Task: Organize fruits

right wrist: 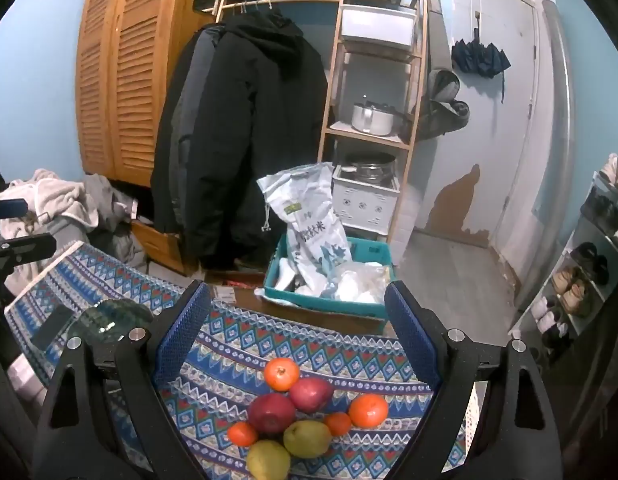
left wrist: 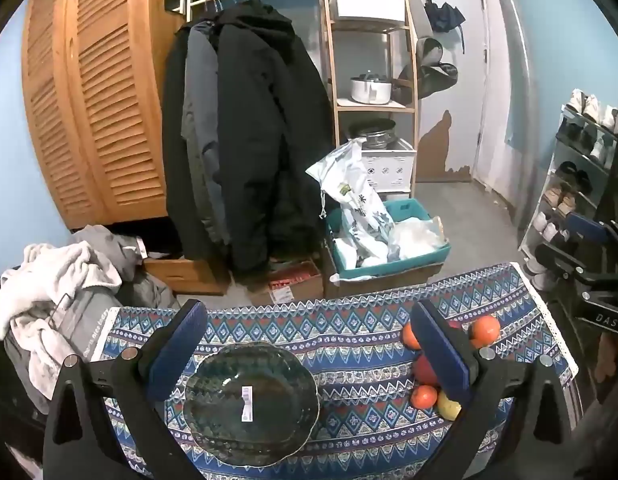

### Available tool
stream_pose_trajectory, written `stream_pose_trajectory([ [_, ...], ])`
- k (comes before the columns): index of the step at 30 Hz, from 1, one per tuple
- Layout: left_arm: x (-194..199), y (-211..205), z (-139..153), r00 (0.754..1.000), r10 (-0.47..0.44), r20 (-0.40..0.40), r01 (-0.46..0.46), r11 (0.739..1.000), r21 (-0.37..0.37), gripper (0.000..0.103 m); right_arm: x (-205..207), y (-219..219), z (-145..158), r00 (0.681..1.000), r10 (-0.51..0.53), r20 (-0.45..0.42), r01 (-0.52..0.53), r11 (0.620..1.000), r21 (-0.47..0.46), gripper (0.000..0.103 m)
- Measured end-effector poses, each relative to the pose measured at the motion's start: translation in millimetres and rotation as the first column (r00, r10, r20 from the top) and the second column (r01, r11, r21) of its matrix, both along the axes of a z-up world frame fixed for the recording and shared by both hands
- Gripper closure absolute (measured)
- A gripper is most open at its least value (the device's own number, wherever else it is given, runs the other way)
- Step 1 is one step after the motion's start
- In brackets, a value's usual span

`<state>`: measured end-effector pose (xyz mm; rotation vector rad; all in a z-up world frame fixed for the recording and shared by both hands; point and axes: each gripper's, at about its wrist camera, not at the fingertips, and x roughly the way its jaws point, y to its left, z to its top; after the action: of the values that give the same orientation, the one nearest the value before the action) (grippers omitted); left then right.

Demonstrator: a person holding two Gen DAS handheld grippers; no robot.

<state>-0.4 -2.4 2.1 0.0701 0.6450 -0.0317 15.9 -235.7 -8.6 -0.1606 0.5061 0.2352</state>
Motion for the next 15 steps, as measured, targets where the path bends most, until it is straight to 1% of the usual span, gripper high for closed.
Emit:
stream_pose_trajectory([
  [2, -0.1, 0.5, 0.0, 1.000, 0.001, -0.001, -0.001, 1.000, -0.001, 0.000, 2.5, 2.7, -3.3, 1.000, 0.002, 0.000, -0.002, 1.000, -0.003, 0.016],
  [4, 0.0, 1.6, 0.4, 1.000, 0.002, -0.003, -0.002, 1.000, -0.005, 0.000, 2.8, -0.5, 1.4, 1.000, 0.000, -0.002, 0.000, 1.000, -0.004, 0.016],
  [11, -0.6, 3.9, -1.1, 1.000, 0.003, 0.002, -0.003, 1.000, -0.006, 0.000, 0.5, -0.4, 0.5, 1.000, 0.002, -0.005, -0.002, 1.000, -0.002, 0.016],
  [15, -0.5, 3.4, -1.9, 1.000, 0.004, 0.000, -0.004, 1.000, -0.006, 0.000, 1.9, 1.2, -7.2, 1.000, 0.006, -0.010, -0.006, 1.000, -0.004, 0.016],
])
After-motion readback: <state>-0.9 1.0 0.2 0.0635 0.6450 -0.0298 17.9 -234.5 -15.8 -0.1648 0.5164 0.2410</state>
